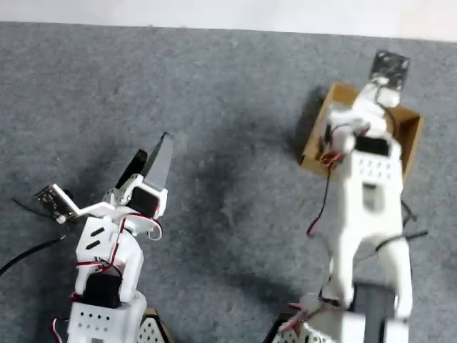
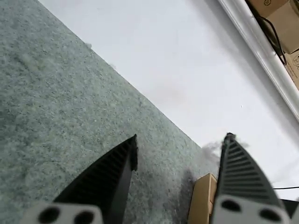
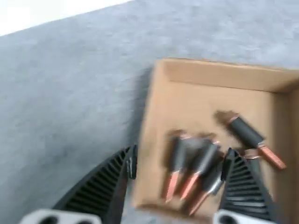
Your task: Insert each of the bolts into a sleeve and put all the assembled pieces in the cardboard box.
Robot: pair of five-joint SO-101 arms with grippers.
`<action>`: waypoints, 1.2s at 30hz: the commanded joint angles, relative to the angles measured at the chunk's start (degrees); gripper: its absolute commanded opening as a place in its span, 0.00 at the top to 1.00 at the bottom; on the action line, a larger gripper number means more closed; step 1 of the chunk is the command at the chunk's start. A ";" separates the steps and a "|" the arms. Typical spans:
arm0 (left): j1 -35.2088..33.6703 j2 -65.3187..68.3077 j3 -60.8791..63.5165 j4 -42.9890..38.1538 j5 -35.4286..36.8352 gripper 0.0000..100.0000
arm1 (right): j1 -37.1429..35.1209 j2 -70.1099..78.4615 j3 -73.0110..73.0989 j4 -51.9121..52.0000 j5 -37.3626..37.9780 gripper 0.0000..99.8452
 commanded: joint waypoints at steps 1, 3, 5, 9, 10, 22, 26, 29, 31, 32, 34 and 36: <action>-0.40 -0.31 1.10 0.09 -2.46 0.73 | -6.02 -15.34 10.51 -0.31 -0.53 0.74; -0.40 -0.31 1.10 0.18 -5.27 0.73 | -8.57 -21.76 18.68 -2.33 -0.53 0.74; -0.40 -0.31 1.10 1.85 -7.65 0.73 | -9.98 -27.91 27.03 -5.58 -0.53 0.74; -0.40 -0.66 1.10 11.60 -20.31 0.73 | -10.24 -41.19 44.09 -12.09 -0.53 0.74; -0.40 -0.66 1.10 14.59 -23.47 0.73 | -10.24 -44.88 48.04 -13.14 -0.53 0.74; -0.40 -0.75 1.10 35.78 -41.05 0.73 | -9.27 -89.80 78.73 0.40 -0.53 0.75; -0.40 -0.75 1.10 39.38 -41.23 0.73 | -8.75 -85.93 77.93 5.14 -0.53 0.75; -0.40 -0.75 1.10 41.93 -41.23 0.73 | -6.81 -85.05 77.93 11.91 -0.53 0.75; -0.40 -0.75 1.10 44.57 -41.23 0.73 | -5.41 -85.05 77.93 18.07 -0.53 0.75; -0.40 -0.75 1.10 46.59 -41.23 0.73 | -4.35 -85.05 77.93 21.49 -0.53 0.75; -0.40 -0.75 1.10 50.46 -41.23 0.73 | -2.51 -85.14 77.93 28.18 -0.53 0.75; -0.40 -0.75 1.10 53.45 -41.23 0.73 | -1.63 -85.32 77.93 31.08 -0.53 0.75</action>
